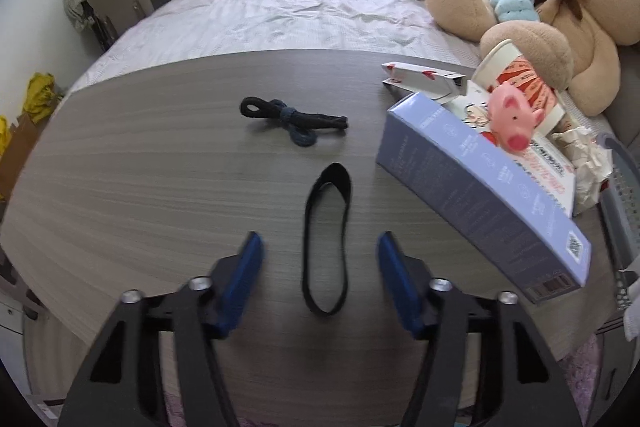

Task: Collect trash
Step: 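Grasp the white tissue bundle with the right tool while the left tool grasps the black elastic band, then carry both items over the grey basket and open both tools to drop them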

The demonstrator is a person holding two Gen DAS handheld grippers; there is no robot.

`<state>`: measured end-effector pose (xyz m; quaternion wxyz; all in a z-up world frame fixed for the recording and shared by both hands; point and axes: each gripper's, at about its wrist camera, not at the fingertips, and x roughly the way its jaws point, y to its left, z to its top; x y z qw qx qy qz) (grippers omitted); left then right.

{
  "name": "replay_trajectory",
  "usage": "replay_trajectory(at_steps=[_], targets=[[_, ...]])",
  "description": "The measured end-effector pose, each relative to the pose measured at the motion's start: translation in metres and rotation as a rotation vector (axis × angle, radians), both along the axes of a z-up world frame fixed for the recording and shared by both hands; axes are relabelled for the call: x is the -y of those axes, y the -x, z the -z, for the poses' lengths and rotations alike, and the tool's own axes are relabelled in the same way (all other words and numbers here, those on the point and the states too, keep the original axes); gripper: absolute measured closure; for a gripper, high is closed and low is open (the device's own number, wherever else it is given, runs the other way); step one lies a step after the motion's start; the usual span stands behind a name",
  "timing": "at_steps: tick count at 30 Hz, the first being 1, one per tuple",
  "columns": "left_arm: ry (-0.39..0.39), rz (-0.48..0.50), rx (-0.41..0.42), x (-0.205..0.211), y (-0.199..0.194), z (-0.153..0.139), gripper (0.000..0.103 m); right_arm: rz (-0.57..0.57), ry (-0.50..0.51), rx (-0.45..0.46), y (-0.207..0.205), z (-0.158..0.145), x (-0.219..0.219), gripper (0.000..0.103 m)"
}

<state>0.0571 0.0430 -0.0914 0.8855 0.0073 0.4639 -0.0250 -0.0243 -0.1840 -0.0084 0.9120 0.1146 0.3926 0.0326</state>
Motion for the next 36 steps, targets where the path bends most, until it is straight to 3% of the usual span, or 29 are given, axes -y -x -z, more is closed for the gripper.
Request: replay_trajectory(at_steps=[1, 2, 3, 9, 17, 24, 31, 36], targets=[[-0.008, 0.002, 0.003, 0.000, 0.001, 0.000, 0.071, 0.002, -0.006, -0.002, 0.001, 0.001, 0.001, 0.071], [-0.003, 0.009, 0.001, 0.001, 0.001, -0.001, 0.091, 0.004, -0.013, -0.005, 0.002, 0.002, 0.002, 0.071], [0.007, 0.014, -0.007, 0.001, 0.001, -0.002, 0.099, 0.006, -0.020, -0.008, 0.003, 0.004, 0.003, 0.071], [0.028, 0.007, 0.010, -0.003, 0.013, -0.017, 0.100, 0.020, -0.038, 0.001, 0.010, 0.005, 0.012, 0.071], [0.042, 0.090, 0.122, 0.032, 0.028, -0.078, 0.100, 0.107, -0.054, 0.037, 0.025, 0.000, 0.056, 0.071], [0.081, 0.314, 0.170, 0.124, 0.028, -0.107, 0.100, 0.246, -0.075, 0.047, 0.044, 0.003, 0.120, 0.071], [0.097, 0.516, 0.148, 0.223, 0.023, -0.108, 0.100, 0.358, -0.084, 0.038, 0.064, 0.009, 0.178, 0.071], [0.110, 0.602, 0.104, 0.269, 0.023, -0.100, 0.100, 0.411, -0.100, 0.022, 0.071, 0.020, 0.208, 0.071]])
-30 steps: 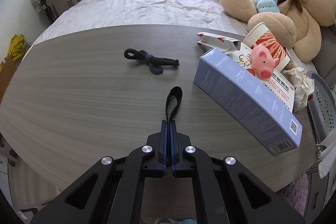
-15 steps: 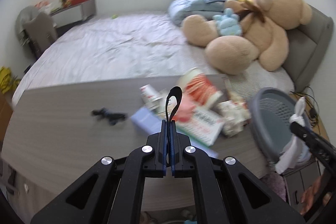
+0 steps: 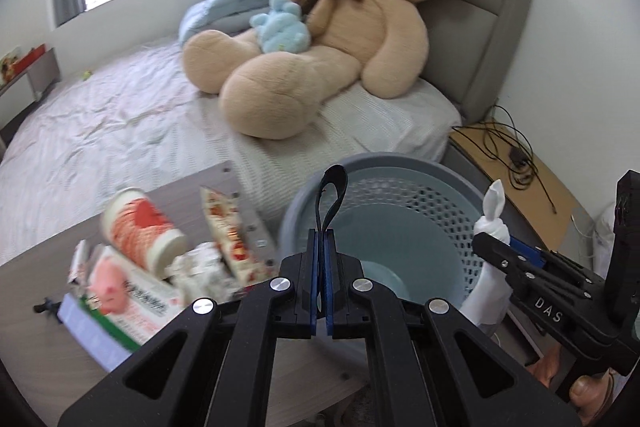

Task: Collect trash
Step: 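Carry both items over the grey basket and open both tools to drop them, then withdraw both open tools from the basket back over the table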

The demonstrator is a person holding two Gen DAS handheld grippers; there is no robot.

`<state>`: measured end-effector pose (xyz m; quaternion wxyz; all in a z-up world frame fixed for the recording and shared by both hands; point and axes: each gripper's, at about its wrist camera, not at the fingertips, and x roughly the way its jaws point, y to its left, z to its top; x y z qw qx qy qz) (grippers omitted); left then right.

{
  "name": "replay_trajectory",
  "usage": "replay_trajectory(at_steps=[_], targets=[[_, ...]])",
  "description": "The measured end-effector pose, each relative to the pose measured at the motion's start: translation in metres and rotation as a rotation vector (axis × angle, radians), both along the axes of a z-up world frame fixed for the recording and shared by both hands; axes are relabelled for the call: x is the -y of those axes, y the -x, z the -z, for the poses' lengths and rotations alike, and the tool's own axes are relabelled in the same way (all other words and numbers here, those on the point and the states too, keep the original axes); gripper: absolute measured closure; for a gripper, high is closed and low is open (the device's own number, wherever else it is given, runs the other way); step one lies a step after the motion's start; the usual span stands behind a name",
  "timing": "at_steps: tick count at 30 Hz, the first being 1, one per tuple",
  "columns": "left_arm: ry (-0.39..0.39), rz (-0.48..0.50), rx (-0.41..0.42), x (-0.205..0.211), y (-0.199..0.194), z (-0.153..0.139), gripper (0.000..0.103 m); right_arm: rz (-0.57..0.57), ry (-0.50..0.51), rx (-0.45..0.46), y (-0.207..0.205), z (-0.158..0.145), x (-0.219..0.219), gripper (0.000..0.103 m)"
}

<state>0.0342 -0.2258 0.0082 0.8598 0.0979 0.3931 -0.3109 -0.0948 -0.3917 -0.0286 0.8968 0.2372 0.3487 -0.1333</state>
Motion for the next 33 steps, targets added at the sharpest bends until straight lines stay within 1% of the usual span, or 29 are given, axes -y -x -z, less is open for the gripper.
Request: replay_trajectory(at_steps=[4, 9, 14, 23, 25, 27, 28, 31, 32, 33], targets=[[-0.033, 0.040, -0.020, 0.028, 0.003, 0.012, 0.100, 0.023, -0.017, -0.016, 0.002, 0.011, 0.016, 0.071], [-0.089, 0.073, -0.027, 0.052, 0.005, 0.028, 0.099, 0.032, -0.048, -0.032, 0.000, 0.025, 0.031, 0.071], [-0.130, 0.076, -0.049, 0.063, 0.003, 0.040, 0.097, 0.039, -0.057, -0.032, -0.002, 0.030, 0.038, 0.071], [-0.159, 0.074, -0.056, 0.070, 0.002, 0.043, 0.096, 0.050, -0.074, -0.033, -0.001, 0.034, 0.045, 0.070], [-0.166, 0.072, -0.063, 0.071, 0.001, 0.044, 0.092, 0.051, -0.074, -0.030, 0.000, 0.033, 0.046, 0.068], [-0.171, 0.070, -0.070, 0.071, 0.001, 0.045, 0.089, 0.052, -0.073, -0.025, 0.001, 0.033, 0.047, 0.056], [-0.172, 0.068, -0.069, 0.071, 0.001, 0.045, 0.088, 0.051, -0.075, -0.019, 0.002, 0.032, 0.047, 0.054], [-0.175, 0.056, -0.060, 0.069, 0.001, 0.043, 0.072, 0.055, -0.070, -0.008, 0.003, 0.029, 0.048, 0.050], [-0.174, 0.049, -0.054, 0.067, 0.001, 0.042, 0.062, 0.056, -0.072, -0.005, 0.003, 0.029, 0.048, 0.049], [-0.172, 0.042, -0.050, 0.066, 0.001, 0.041, 0.047, 0.057, -0.074, -0.001, 0.003, 0.028, 0.048, 0.047]])
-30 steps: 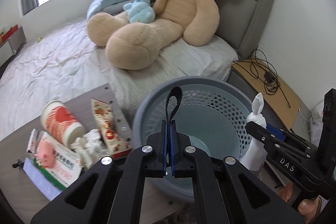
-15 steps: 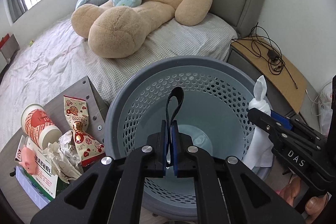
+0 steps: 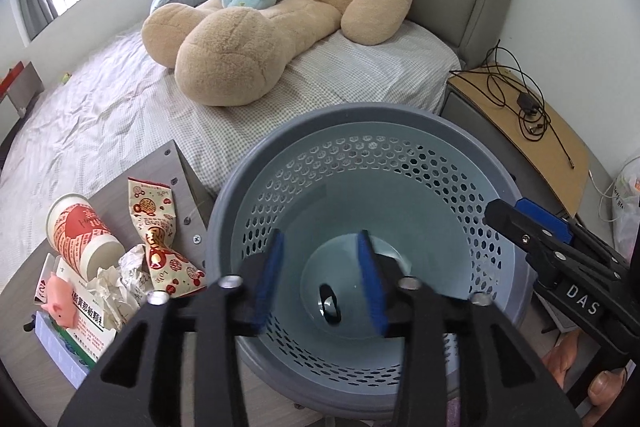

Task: Collect trash
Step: 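Withdraw both open tools from the basket back over the table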

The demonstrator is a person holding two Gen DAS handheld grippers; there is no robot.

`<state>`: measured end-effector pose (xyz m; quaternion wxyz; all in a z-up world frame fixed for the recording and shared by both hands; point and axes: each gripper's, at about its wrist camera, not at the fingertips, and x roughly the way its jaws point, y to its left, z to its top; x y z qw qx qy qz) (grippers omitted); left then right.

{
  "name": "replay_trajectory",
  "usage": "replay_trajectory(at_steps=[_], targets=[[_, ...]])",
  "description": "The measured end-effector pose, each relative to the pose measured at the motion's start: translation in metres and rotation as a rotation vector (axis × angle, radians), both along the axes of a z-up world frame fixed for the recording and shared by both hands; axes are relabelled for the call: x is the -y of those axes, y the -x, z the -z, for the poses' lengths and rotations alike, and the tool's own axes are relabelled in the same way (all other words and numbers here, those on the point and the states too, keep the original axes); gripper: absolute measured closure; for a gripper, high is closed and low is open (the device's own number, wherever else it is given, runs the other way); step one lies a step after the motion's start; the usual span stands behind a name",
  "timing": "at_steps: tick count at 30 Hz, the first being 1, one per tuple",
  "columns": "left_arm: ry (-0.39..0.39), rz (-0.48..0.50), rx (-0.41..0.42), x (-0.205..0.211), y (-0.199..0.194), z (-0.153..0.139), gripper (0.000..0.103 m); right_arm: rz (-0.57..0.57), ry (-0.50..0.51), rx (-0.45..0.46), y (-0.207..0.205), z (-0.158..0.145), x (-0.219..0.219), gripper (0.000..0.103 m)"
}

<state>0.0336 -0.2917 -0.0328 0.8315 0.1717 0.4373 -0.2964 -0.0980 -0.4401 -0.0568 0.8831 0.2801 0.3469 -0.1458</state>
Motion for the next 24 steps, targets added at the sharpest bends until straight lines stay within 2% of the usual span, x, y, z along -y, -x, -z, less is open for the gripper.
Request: replay_trajectory(at_steps=[2, 12, 24], targets=[[0.011, -0.015, 0.018, -0.004, 0.000, -0.003, 0.034, 0.000, -0.002, 0.005, 0.000, 0.000, -0.001, 0.045], [0.017, -0.051, 0.024, -0.015, -0.003, -0.005, 0.024, -0.005, -0.002, 0.005, -0.002, -0.002, -0.005, 0.039], [0.026, -0.084, 0.031, -0.030, -0.005, -0.008, 0.021, -0.016, -0.004, 0.011, -0.007, -0.006, -0.013, 0.035]])
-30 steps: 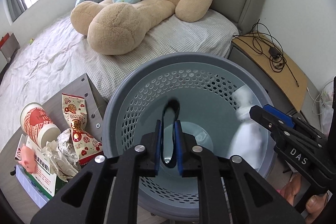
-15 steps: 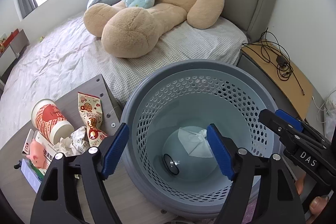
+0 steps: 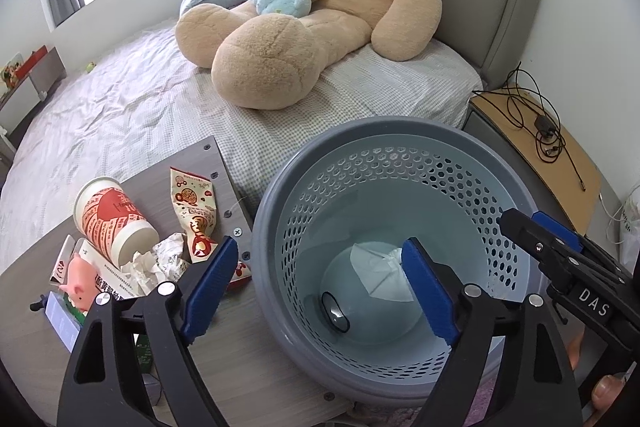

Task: Collect trash
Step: 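Withdraw both open tools from the basket back over the table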

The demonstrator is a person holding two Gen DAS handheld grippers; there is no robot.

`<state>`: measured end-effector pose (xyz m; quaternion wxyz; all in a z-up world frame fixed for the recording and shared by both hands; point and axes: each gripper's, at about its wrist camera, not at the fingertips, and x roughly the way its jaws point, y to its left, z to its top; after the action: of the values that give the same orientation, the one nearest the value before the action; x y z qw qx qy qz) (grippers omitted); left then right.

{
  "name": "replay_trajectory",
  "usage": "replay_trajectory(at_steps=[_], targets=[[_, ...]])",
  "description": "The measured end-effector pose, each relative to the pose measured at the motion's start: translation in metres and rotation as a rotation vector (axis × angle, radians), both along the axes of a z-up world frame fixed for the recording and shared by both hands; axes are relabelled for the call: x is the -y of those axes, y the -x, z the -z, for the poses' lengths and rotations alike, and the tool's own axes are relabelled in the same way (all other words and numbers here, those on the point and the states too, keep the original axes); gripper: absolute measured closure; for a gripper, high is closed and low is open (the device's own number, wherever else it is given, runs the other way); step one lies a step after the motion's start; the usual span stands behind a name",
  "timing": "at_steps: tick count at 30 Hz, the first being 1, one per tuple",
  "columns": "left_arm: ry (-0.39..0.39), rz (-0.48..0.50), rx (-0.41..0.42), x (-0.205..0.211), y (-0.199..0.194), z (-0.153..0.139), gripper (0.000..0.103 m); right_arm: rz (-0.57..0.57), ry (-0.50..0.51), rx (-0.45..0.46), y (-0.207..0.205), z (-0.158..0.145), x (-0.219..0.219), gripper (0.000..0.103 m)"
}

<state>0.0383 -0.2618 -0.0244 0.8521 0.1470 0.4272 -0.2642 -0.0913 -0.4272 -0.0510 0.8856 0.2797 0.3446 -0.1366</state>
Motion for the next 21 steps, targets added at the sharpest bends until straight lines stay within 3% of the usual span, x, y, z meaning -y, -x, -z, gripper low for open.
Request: replay_trajectory(at_steps=[21], targets=[[0.032, -0.067, 0.002, -0.045, 0.000, -0.011, 0.020, -0.038, 0.033, -0.005, -0.008, -0.015, -0.029, 0.033]])
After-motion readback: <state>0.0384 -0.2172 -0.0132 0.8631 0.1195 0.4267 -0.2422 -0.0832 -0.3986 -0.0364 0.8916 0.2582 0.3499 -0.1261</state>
